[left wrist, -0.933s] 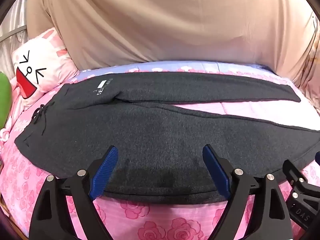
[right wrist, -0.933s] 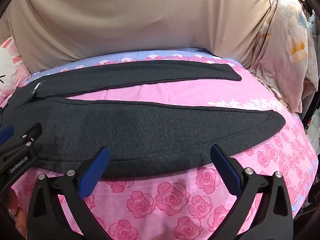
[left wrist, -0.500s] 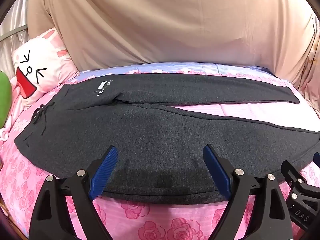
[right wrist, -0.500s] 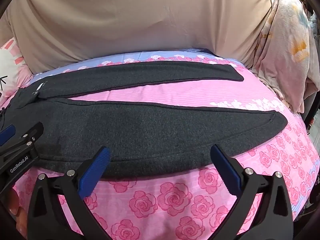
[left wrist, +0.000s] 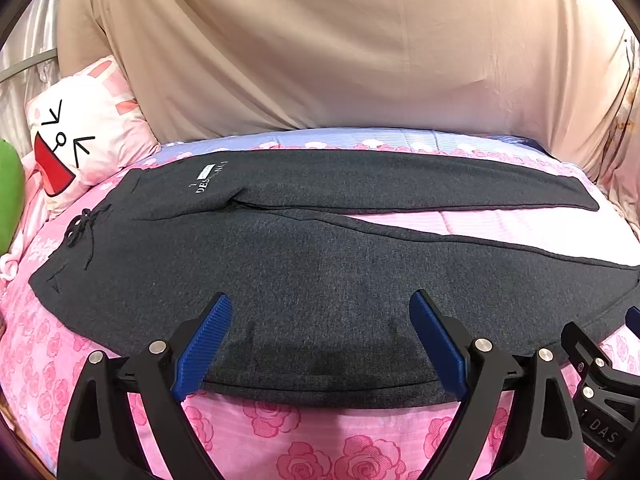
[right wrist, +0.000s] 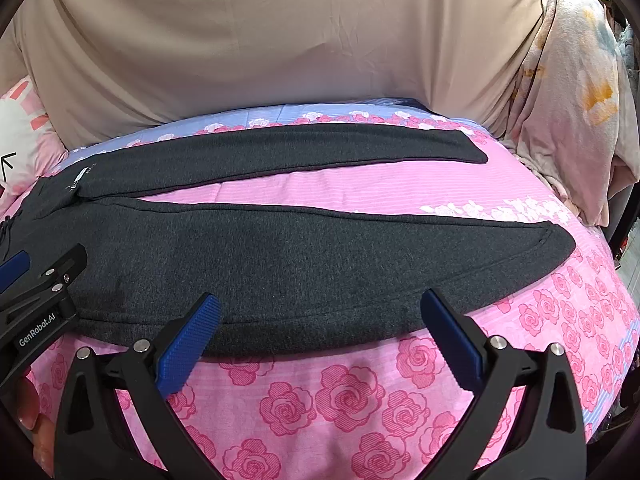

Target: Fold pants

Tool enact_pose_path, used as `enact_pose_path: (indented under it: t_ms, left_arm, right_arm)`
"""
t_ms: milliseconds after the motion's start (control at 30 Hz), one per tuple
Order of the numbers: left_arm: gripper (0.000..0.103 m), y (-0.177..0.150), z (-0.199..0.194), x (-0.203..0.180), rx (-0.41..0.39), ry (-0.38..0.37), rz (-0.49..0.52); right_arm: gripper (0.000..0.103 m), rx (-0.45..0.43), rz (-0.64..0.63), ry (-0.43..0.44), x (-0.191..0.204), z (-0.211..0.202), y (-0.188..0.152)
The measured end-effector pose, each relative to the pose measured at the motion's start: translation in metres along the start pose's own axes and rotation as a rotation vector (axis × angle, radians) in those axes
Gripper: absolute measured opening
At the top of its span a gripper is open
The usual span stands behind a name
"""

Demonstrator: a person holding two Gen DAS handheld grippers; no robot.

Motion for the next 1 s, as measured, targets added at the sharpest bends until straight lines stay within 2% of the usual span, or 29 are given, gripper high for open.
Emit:
enact_pose_path:
  t_ms: [367, 500, 1000]
  left_arm:
    - [0.088, 0.0013, 0.0002, -0.0005, 0.003, 0.001, 0.001]
    - [0.089, 0.0002, 0.0050, -0.0058, 0.030, 0.032, 0.033]
    - [0.089, -0.0005, 0.0029, -0.0030, 0.015, 0.031, 0.020]
  right_arm:
    - [0.098, 0.012, -0.004, -0.012, -0.0008, 0.0028, -0.0014]
    - [0.098, 0.014, -0.001, -0.015, -0.0015, 0.0038, -0.0015]
    - [0.098, 0.009, 0.002, -0.013, -0.0027, 0.0029, -0.0025]
Point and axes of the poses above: each gripper's, at about its wrist camera, not at the fingertips, and z roughly the way its jaws point, x to its left, y to its top, the point moved 8 cm from there along z, roughly the way its jaws point, and after that the axes turned 10 degrees about y, right-handed, at the moved point
